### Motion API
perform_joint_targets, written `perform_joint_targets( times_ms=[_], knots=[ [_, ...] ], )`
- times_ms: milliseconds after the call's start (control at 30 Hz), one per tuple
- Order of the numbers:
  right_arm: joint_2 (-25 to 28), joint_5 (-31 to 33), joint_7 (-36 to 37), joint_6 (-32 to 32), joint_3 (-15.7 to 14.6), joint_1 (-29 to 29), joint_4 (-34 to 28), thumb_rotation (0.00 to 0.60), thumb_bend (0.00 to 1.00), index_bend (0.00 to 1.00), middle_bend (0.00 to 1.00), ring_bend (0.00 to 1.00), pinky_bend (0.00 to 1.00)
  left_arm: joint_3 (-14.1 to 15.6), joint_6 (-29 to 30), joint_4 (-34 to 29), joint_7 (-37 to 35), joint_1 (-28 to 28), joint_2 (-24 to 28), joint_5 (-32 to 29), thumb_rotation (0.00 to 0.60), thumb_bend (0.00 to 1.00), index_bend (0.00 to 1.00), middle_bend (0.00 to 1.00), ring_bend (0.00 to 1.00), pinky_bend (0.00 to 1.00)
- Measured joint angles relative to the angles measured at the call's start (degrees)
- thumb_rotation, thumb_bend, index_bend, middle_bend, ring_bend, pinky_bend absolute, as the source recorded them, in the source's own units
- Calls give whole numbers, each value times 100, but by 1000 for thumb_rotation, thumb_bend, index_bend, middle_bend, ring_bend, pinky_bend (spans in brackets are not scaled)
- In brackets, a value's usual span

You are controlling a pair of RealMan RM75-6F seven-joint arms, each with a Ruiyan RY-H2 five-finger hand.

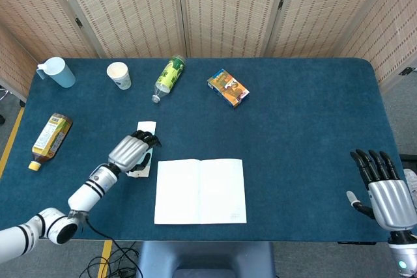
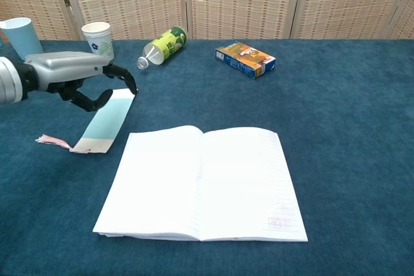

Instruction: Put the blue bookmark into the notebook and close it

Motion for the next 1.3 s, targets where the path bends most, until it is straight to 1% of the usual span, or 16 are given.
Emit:
perform_joint_targets(
  times_ms=[167,267,333,567,933,1100,1300],
  knots=[
    [-17,28,24,-36,8,16,28,600,226,0,98,50,61,-44,-188,334,269,-137,-272,-585,600,480,272,250,176,182],
    [-32,60,32,-65,16,27,42,600,226,0,98,50,61,-68,-276,538,327,-208,-438,-858,600,406,270,250,176,179],
    [-42,77,34,-87,20,37,49,600,226,0,98,50,61,-77,-324,662,339,-252,-537,-973,600,382,270,250,176,176],
    [-44,139,17,-134,38,56,47,600,226,0,98,50,61,-109,-456,1059,377,-469,-855,-1225,600,374,276,251,175,173],
    [-25,285,31,-172,67,47,43,600,226,0,98,50,61,-106,-760,1615,564,-778,-1190,-1634,600,370,281,251,175,163],
    [-34,314,43,-170,76,41,51,600,226,0,98,50,61,-58,-833,1856,801,-865,-1281,-1899,600,365,283,251,175,163],
    [-47,314,47,-178,90,59,54,600,226,0,98,51,61,8,-795,1885,1197,-897,-1251,-2391,600,362,299,260,175,163]
  ],
)
